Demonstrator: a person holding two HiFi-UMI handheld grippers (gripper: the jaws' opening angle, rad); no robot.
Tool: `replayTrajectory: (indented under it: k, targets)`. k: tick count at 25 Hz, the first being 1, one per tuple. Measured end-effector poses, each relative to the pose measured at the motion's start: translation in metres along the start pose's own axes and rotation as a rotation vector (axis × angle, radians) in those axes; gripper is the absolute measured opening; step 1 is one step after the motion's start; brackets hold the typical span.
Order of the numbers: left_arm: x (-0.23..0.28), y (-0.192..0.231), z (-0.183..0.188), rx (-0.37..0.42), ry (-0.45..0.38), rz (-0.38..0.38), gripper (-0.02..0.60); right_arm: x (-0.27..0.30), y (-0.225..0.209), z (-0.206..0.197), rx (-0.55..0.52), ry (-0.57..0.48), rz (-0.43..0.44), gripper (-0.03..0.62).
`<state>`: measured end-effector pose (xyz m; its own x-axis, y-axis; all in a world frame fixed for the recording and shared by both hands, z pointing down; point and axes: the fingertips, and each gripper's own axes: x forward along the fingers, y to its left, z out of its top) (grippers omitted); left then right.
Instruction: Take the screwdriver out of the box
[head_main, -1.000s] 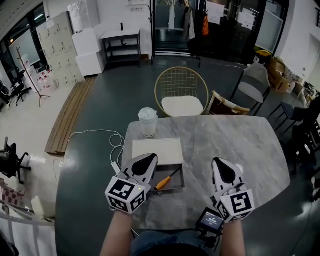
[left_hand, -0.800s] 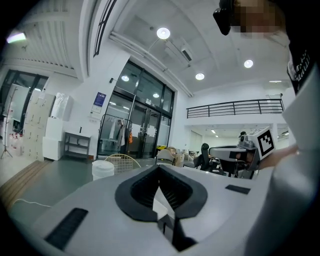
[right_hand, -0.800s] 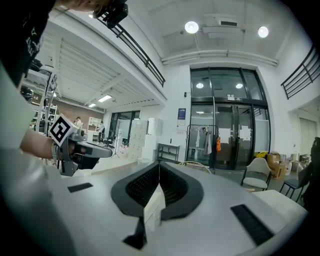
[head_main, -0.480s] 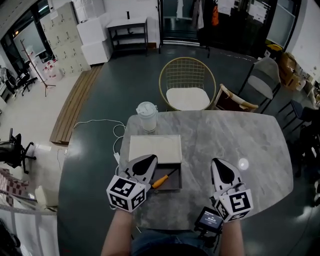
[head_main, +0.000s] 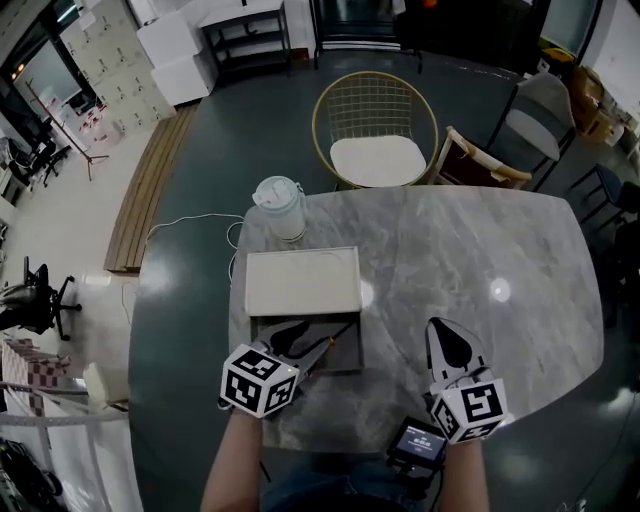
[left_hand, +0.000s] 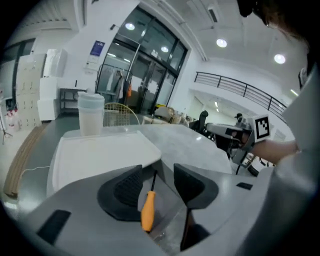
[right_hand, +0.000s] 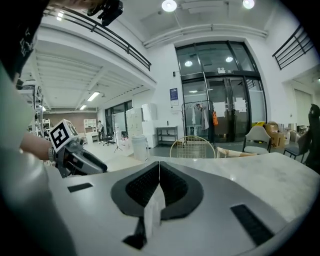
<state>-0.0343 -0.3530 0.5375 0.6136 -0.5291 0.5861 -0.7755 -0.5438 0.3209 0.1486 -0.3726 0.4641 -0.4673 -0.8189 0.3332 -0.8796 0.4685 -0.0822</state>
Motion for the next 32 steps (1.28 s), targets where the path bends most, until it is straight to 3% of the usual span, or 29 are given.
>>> replayTrajectory:
  k: [6,13,22,32]
  targets:
    - [0.025,-0.008,-0.043,0.111,0.298,-0.051,0.203,-0.004,-0.006,-0.019,0.024,0.036,-0.018,0.026]
    - [0.048,0.000,-0.073,0.195,0.517,-0.023,0.169,-0.011,-0.016,-0.041,0.061,0.071,-0.054,0.026]
    - [0.069,0.015,-0.096,0.235,0.693,0.073,0.085,-0.022,-0.036,-0.058,0.085,0.108,-0.098,0.026]
    - [0.067,0.012,-0.094,0.273,0.705,0.070,0.080,-0.013,-0.032,-0.050,0.086,0.090,-0.064,0.026]
